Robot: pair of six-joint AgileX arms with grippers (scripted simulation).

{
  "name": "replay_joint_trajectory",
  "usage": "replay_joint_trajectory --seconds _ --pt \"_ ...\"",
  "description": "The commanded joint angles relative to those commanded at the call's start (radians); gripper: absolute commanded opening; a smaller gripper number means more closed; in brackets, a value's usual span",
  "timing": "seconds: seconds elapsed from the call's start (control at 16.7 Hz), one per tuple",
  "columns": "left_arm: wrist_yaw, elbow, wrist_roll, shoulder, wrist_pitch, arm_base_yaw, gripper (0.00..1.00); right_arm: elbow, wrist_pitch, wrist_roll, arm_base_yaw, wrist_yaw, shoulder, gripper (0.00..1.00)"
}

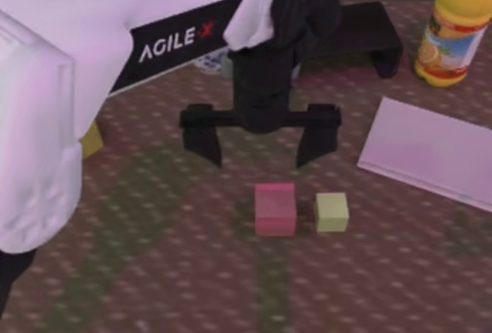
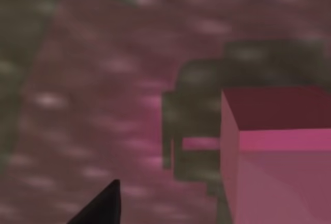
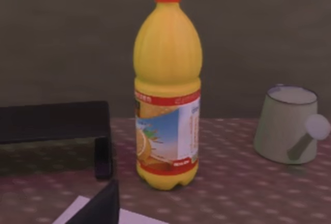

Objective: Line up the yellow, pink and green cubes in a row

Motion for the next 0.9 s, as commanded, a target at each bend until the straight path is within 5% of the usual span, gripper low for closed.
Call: replay_joint_trajectory --seconds 0.24,0.9 --pt "0.003 0.013 0.276 0.015 -0.009 0.12 1.0 0.0 0.0 0.0 0.0 0.0 0.0 1.0" --pt "0.015 0.015 1.294 0.023 -0.015 0.556 1.0 0.0 0.0 0.0 0.0 0.0 0.0 1.0"
